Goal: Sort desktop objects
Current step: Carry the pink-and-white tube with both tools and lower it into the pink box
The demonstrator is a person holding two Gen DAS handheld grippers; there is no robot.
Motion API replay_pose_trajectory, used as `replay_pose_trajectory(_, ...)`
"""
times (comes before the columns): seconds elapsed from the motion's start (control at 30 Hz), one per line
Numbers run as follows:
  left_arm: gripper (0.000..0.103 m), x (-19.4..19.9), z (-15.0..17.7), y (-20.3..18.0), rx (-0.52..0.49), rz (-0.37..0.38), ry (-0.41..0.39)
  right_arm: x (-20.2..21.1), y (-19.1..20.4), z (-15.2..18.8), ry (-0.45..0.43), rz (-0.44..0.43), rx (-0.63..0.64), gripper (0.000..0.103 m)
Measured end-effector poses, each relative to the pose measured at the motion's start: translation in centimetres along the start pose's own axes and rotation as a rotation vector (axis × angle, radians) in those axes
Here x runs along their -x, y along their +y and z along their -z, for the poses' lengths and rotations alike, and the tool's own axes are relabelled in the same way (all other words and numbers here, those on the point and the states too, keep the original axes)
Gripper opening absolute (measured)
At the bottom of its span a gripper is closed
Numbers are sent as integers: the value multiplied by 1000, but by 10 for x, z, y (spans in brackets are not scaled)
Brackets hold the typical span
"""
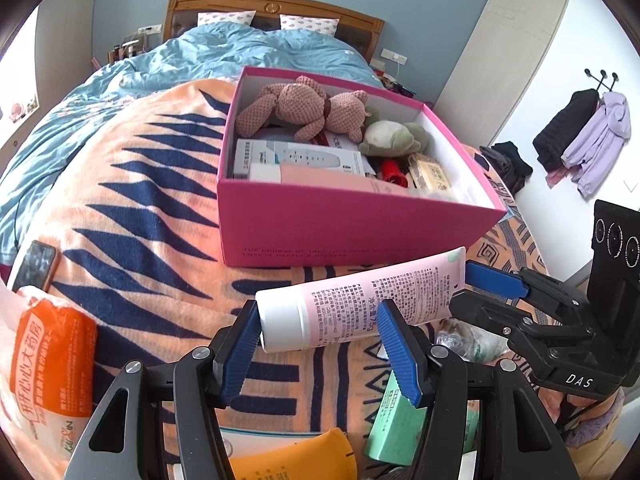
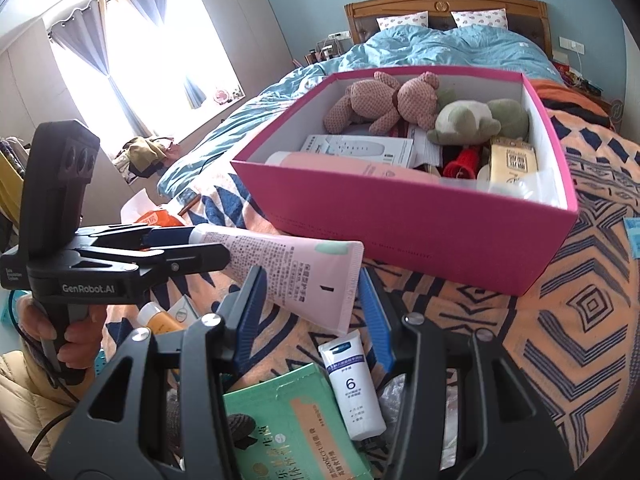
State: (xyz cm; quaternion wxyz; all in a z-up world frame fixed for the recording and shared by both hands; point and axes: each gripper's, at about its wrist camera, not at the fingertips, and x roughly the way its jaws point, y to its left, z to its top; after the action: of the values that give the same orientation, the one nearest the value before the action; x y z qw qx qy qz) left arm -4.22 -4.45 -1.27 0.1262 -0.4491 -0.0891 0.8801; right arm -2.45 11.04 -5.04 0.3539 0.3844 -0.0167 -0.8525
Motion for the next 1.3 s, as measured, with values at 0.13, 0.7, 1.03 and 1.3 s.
replay_pose_trajectory(0.13,60,2,-5,0,0,1,-9,3,1,-6,-14,0,10,51)
replay_pose_trajectory(0.7,60,8,-21,-1,-3,-8,-45,4,3,-22,-42,22,50,51)
replay_pose_trajectory(1.03,60,10,-38,-4,-20,-11,-74,9,2,-33,-72,33,57,51)
replay_pose_trajectory(1.3,60,10,-53,-5,-29,-16,-95,10,-2,-44,-92,42,55,51)
